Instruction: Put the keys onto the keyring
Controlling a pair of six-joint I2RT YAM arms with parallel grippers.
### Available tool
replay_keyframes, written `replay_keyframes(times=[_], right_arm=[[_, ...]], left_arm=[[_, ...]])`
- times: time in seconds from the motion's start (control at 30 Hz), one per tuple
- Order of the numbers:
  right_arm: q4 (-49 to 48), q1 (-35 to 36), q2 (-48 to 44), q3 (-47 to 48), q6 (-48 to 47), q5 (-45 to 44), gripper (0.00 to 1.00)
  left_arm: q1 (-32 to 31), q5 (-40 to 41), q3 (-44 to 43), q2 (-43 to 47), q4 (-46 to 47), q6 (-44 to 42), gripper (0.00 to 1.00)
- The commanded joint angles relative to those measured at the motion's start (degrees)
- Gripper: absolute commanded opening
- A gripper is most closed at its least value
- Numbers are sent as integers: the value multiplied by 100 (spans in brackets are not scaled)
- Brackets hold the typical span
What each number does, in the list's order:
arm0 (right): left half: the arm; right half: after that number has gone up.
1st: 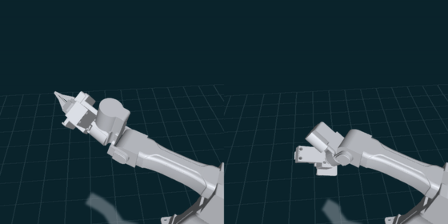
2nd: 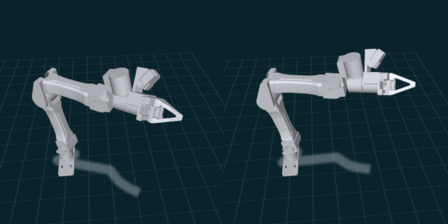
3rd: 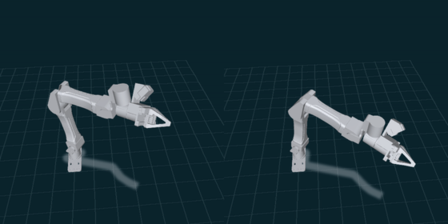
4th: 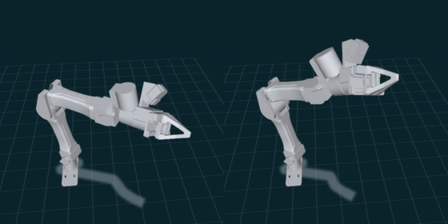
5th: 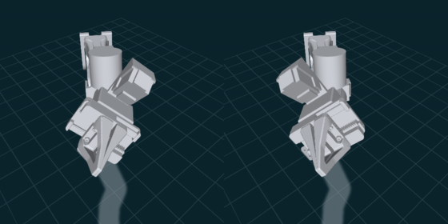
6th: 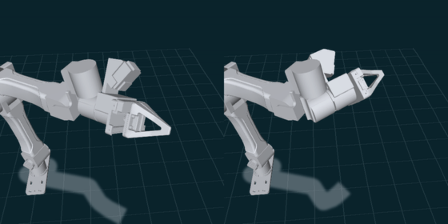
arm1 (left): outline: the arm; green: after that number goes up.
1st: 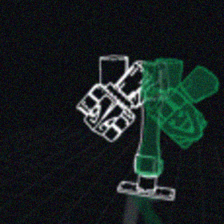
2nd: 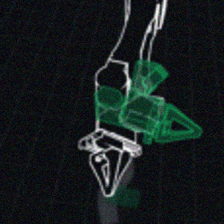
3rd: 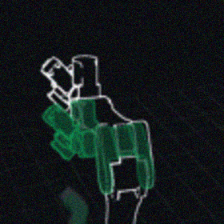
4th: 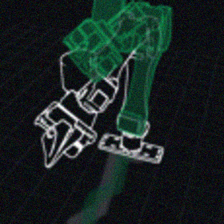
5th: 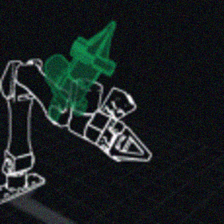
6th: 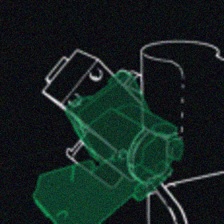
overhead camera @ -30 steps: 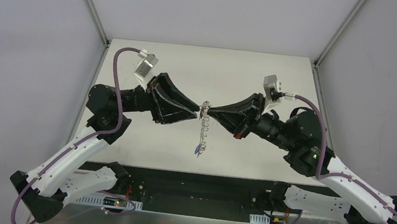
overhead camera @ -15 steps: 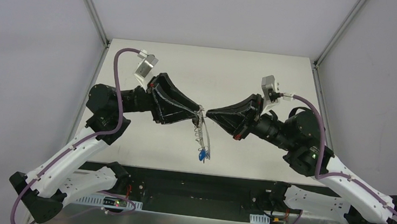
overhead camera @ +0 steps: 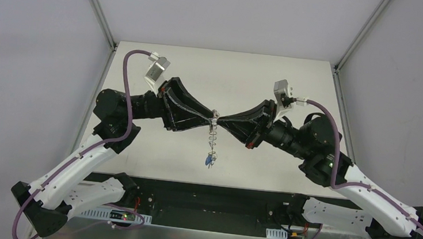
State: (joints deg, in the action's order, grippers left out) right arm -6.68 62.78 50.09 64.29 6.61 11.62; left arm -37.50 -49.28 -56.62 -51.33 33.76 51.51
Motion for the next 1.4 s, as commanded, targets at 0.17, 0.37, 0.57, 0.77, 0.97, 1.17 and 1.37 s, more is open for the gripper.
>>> replay_keyframes(times=[0.17,0.37,0.57,0.77,0.97,1.17,1.37], right_arm=[[-594,21,-69,295,0,26,0],[-651,31,-84,291,-29,16,0],[-722,29,-60,312,-44,24,0],[-771,27,-42,345,-37,28,0],[-786,29,6,397,-38,51,0],[-830,27,44,415,-61,55,0],[-798,32,70,439,-55,110,0]], left_arm=[[-12,-183,-61,5,395,121,31],[-12,-193,-47,9,395,123,29],[-12,-222,-44,6,395,140,26],[-12,-220,-41,18,394,146,25],[-12,-231,-54,18,395,141,21],[-18,-273,-69,-21,390,152,11],[-12,-260,-124,-42,390,153,0]])
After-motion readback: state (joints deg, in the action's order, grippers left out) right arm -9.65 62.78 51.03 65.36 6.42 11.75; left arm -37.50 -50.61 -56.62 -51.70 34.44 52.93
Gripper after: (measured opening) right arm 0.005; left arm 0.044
